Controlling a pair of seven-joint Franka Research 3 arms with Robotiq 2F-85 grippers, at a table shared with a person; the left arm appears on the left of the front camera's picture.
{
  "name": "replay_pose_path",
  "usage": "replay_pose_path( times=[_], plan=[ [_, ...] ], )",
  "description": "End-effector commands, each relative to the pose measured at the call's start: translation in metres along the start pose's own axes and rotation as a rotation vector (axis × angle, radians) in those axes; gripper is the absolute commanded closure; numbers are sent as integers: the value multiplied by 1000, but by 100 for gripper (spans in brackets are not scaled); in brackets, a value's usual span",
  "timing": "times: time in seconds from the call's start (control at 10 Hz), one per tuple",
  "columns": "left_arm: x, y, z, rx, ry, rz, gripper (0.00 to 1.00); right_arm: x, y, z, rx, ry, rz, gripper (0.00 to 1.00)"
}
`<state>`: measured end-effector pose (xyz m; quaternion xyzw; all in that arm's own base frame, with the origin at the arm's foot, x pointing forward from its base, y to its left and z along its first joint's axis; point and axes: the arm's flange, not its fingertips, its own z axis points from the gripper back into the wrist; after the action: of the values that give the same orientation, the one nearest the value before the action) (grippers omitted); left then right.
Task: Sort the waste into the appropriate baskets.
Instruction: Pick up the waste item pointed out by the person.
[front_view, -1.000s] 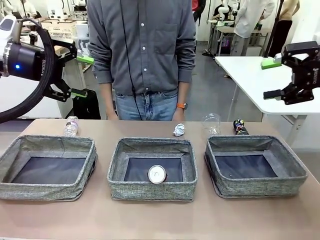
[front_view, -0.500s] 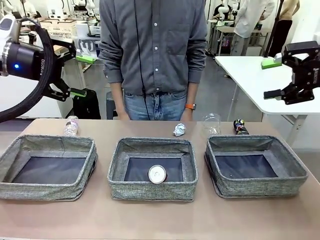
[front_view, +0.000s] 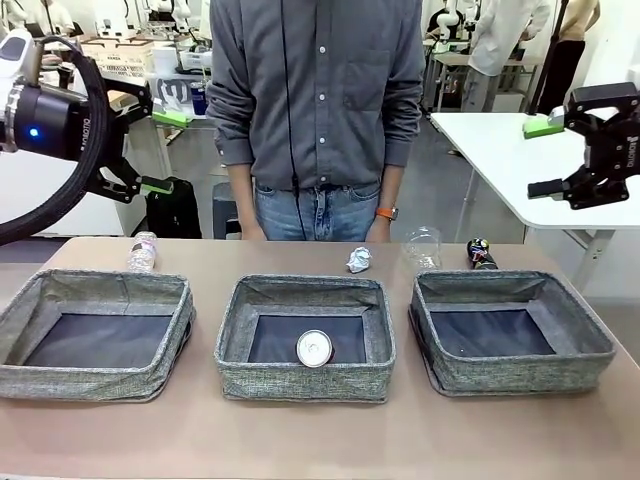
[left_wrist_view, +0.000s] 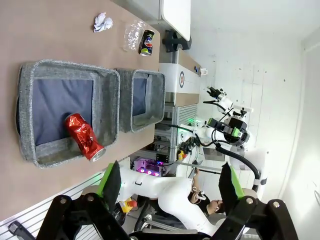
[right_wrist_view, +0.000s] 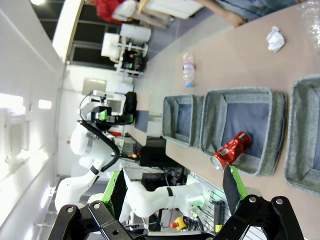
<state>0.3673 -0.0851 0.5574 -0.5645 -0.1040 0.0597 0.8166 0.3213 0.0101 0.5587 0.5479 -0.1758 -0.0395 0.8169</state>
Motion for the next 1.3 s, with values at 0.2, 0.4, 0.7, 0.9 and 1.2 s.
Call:
replay_pose_path(
  times=[0.2,0.4,0.7,0.9,1.2],
  plan=[
    [0,2,1,-2,6,-20,0,3,1,-3,29,-10,26,0],
    [0,2,1,-2,6,-20,0,3,1,-3,29,-10,26,0],
    [0,2,1,-2,6,-20,0,3,1,-3,29,-10,26,0],
    [0,2,1,-2,6,-20,0,3,1,-3,29,-10,26,0],
    [0,2,1,-2,6,-20,0,5,22,-33,-547,-53,356,0]
  ],
)
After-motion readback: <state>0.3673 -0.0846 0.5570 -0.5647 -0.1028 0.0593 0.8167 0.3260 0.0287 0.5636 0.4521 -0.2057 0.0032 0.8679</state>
